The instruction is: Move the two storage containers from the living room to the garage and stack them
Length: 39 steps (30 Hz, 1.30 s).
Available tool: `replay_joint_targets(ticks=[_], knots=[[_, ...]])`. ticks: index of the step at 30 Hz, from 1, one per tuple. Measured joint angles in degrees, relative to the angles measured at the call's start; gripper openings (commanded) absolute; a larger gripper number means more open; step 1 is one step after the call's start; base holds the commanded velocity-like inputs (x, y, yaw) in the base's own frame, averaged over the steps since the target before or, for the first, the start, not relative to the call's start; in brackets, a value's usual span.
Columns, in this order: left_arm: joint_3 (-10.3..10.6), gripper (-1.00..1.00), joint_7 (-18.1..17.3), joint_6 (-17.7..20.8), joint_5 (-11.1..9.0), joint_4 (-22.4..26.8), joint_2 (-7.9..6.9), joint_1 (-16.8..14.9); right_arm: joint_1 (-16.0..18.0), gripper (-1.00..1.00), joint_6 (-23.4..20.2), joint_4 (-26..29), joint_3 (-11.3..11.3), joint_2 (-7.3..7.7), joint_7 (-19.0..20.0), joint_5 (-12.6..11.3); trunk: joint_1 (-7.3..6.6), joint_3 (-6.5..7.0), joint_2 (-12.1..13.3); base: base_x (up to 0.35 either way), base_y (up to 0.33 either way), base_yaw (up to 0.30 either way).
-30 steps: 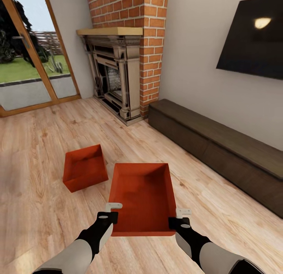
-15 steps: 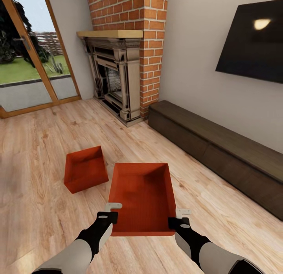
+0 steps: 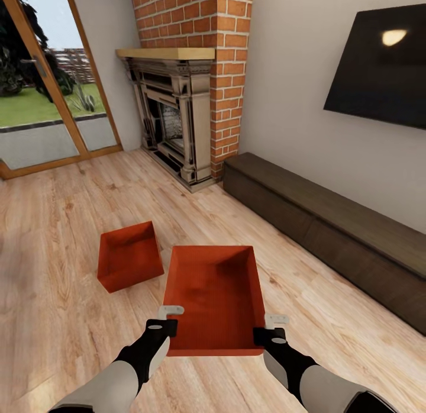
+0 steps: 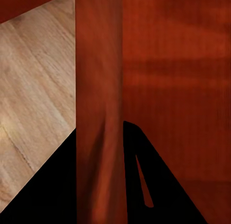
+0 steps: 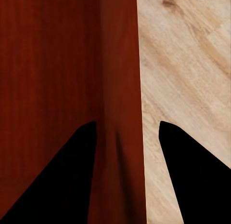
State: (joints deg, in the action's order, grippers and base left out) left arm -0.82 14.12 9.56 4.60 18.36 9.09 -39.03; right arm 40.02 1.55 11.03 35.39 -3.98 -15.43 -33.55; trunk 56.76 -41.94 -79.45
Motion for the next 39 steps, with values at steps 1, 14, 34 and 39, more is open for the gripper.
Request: replay_joint_targets(ticks=[1, 14, 34, 39], knots=[[0.0, -1.00, 0.0, 0.0, 0.0, 0.0, 0.00, 0.0, 0.0, -1.00, 0.0, 0.0, 0.0, 0.01, 0.0, 0.1, 0.00, 0.00, 0.0, 0.000, 0.000, 0.000], [0.1, -1.00, -0.2, 0.0, -0.1, 0.0, -0.13, 0.0, 0.0, -1.00, 0.0, 0.0, -0.2, -0.12, -0.2, 0.3, 0.00, 0.00, 0.0, 0.000, 0.000, 0.000], [0.0, -1.00, -0.3, -0.1, 0.0, 0.0, -0.18, 0.0, 0.0, -1.00, 0.1, 0.0, 0.0, -0.14, -0.3, 0.0, 0.00, 0.00, 0.0, 0.000, 0.000, 0.000], [0.0, -1.00, -0.3, -0.1, 0.0, 0.0, -0.17, -0.1, 0.1, -1.00, 0.1, 0.0, 0.0, -0.13, -0.2, 0.0, 0.00, 0.00, 0.0, 0.000, 0.000, 0.000]])
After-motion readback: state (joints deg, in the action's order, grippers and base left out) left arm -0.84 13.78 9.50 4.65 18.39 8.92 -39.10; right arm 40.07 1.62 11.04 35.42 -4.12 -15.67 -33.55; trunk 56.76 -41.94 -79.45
